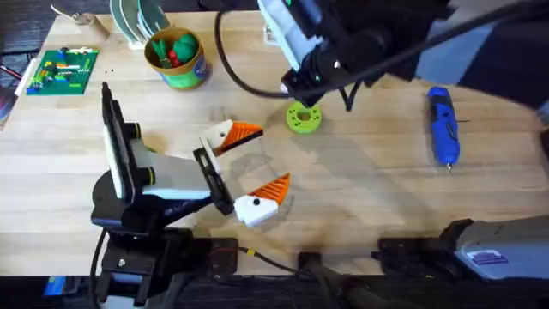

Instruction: Pick up the gripper from the table and insert it into the empty holder that is missing its gripper. Then pick up a screw, insert it into the mounting hole, and use the screwdriver to tighten it. Finally, clean up the table by picking up the vegetable and placing it into the bucket.

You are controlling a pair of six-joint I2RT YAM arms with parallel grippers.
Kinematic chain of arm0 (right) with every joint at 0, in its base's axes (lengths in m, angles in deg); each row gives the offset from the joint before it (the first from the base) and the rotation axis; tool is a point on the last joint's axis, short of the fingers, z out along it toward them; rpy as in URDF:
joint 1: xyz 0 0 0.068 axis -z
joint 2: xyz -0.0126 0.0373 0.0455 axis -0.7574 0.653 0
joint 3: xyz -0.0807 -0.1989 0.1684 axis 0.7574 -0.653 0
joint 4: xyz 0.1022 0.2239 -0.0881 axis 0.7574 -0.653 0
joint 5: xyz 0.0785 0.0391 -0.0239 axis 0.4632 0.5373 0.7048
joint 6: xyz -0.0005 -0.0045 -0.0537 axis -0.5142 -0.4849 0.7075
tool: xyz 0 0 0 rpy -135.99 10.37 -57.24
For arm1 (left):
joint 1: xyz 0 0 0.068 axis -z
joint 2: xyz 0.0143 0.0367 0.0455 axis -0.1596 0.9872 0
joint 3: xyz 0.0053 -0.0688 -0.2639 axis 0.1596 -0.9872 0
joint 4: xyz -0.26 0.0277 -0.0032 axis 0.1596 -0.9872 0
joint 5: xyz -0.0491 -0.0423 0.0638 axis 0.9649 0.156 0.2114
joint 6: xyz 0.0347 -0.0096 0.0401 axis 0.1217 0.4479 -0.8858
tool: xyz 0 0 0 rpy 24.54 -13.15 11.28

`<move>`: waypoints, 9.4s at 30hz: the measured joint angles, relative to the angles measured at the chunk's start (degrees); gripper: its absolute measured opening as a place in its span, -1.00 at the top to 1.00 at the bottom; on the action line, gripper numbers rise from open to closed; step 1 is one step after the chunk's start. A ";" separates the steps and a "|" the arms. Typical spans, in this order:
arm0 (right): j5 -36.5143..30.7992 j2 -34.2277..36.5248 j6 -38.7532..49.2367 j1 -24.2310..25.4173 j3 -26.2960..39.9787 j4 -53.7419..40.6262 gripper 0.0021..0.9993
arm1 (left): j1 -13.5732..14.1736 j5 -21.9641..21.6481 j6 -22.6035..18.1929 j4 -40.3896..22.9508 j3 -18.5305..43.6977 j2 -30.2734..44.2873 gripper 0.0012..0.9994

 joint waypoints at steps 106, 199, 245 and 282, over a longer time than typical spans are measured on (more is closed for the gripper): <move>8.46 6.14 3.95 -18.97 20.39 -13.70 0.99 | 0.00 1.19 0.22 -0.22 0.00 0.02 -0.99; 10.13 6.40 2.90 -19.91 21.13 -14.43 0.99 | 0.00 1.27 0.67 -0.24 0.00 0.02 -0.99; 8.57 6.40 0.52 -19.45 21.13 -14.87 0.78 | 0.00 1.25 0.02 -0.20 0.00 0.02 -0.99; 8.53 -2.70 -3.38 -2.92 21.13 -13.38 -0.90 | 0.00 1.09 0.02 -0.17 0.00 0.02 -0.99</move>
